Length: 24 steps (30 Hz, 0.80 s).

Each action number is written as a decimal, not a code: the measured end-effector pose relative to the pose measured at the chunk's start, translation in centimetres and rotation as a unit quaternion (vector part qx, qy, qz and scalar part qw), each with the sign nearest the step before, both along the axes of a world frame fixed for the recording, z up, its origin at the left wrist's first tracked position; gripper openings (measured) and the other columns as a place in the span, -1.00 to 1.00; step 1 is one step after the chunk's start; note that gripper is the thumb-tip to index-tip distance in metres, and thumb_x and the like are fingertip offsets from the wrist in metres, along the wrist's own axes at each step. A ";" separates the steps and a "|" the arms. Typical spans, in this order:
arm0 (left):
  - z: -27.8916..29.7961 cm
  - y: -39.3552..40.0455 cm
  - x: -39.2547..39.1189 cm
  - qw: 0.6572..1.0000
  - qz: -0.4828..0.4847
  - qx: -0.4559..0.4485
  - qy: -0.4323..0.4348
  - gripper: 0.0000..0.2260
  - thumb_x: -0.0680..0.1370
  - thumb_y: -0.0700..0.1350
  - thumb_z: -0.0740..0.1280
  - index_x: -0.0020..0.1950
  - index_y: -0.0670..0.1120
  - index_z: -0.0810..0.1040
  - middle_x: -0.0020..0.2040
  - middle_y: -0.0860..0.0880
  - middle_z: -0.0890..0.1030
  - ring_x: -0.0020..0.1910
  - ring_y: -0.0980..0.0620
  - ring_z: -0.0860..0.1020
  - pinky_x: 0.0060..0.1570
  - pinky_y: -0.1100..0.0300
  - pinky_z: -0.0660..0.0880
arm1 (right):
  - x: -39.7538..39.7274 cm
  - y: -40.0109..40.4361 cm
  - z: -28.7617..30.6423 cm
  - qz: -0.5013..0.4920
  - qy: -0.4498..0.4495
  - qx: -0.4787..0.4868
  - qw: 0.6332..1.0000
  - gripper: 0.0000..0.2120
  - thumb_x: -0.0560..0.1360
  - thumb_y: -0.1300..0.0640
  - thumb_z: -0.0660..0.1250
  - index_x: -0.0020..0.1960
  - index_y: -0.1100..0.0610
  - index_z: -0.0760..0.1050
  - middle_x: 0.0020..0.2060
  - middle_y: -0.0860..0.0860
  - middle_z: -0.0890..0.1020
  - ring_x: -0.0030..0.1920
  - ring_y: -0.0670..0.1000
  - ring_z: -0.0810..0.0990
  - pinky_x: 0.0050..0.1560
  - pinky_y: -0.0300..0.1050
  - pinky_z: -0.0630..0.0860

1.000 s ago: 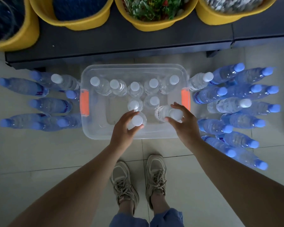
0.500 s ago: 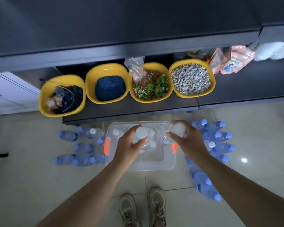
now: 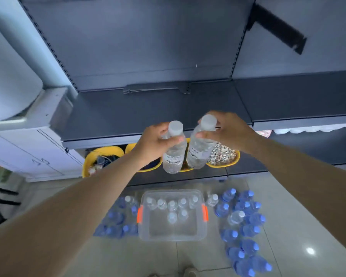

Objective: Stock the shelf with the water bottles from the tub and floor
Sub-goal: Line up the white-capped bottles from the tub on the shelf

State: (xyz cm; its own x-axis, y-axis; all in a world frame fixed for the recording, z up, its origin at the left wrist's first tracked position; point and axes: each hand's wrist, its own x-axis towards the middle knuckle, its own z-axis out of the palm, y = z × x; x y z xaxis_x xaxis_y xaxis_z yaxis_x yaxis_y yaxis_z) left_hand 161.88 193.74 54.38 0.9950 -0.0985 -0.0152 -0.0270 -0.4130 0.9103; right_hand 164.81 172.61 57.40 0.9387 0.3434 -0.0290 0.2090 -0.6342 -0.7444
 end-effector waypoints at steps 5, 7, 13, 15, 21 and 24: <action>10.4 -0.3 1.1 0.999 -0.010 0.020 -0.049 -0.79 0.41 -0.11 0.47 0.03 -0.02 0.59 -0.01 0.04 0.64 0.05 0.08 0.57 0.05 0.22 0.45 | 1.1 -0.1 10.3 0.017 -0.070 -0.017 0.997 -0.66 0.35 -0.07 0.48 0.03 0.08 0.55 -0.04 -0.01 0.63 0.01 0.02 0.58 0.11 0.00 0.52; 14.5 -0.5 1.4 0.997 -0.008 0.037 -0.073 -0.74 0.41 -0.09 0.47 0.08 -0.07 0.61 0.03 0.00 0.64 0.07 0.04 0.58 0.11 0.16 0.45 | 1.3 -0.2 14.6 0.022 -0.096 -0.028 0.995 -0.68 0.37 -0.06 0.46 0.02 0.10 0.54 -0.06 0.00 0.62 -0.02 0.02 0.57 0.05 -0.07 0.48; 26.8 -1.5 1.7 0.991 -0.002 0.039 -0.127 -0.80 0.44 -0.12 0.45 0.05 -0.05 0.62 -0.05 0.02 0.67 -0.16 0.26 0.59 -0.11 0.46 0.47 | 2.0 -0.9 27.9 0.065 -0.129 -0.047 0.988 -0.68 0.39 -0.09 0.44 -0.01 0.12 0.56 -0.07 0.02 0.65 -0.10 -0.08 0.59 -0.06 -0.19 0.51; 30.8 -1.6 2.0 0.989 0.004 0.040 -0.144 -0.83 0.44 -0.07 0.45 0.02 0.01 0.63 -0.07 0.05 0.67 -0.16 0.26 0.58 -0.16 0.43 0.46 | 2.1 -1.1 32.2 0.074 -0.125 -0.028 0.989 -0.66 0.41 -0.06 0.42 0.02 0.18 0.56 -0.07 0.05 0.65 -0.12 -0.09 0.61 -0.11 -0.23 0.56; 40.7 -1.7 3.8 0.990 0.019 -0.037 -0.136 -0.90 0.45 -0.11 0.43 -0.06 -0.07 0.63 -0.21 0.06 0.67 -0.28 0.17 0.62 -0.18 0.28 0.57 | 5.1 -1.1 41.2 0.029 -0.148 0.027 0.988 -0.74 0.41 -0.07 0.43 -0.13 0.14 0.56 -0.23 0.02 0.62 -0.18 -0.01 0.59 -0.27 -0.18 0.57; 44.3 -1.3 5.5 0.988 0.031 -0.037 -0.144 -0.92 0.46 -0.12 0.43 -0.09 -0.08 0.61 -0.31 0.09 0.65 -0.37 0.19 0.59 -0.41 0.38 0.52 | 7.4 -0.7 43.5 -0.007 -0.178 0.056 0.982 -0.75 0.40 -0.05 0.45 -0.23 0.09 0.48 -0.34 -0.01 0.51 -0.30 -0.04 0.51 -0.41 -0.25 0.47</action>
State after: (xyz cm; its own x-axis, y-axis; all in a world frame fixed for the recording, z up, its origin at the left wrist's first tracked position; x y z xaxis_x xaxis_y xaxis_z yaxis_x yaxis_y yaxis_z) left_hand 167.43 192.43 98.66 0.9613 -0.0278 0.2739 -0.2658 -0.3536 0.8968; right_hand 172.19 171.88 100.95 0.8873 0.3130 0.3387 0.4603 -0.5568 -0.6914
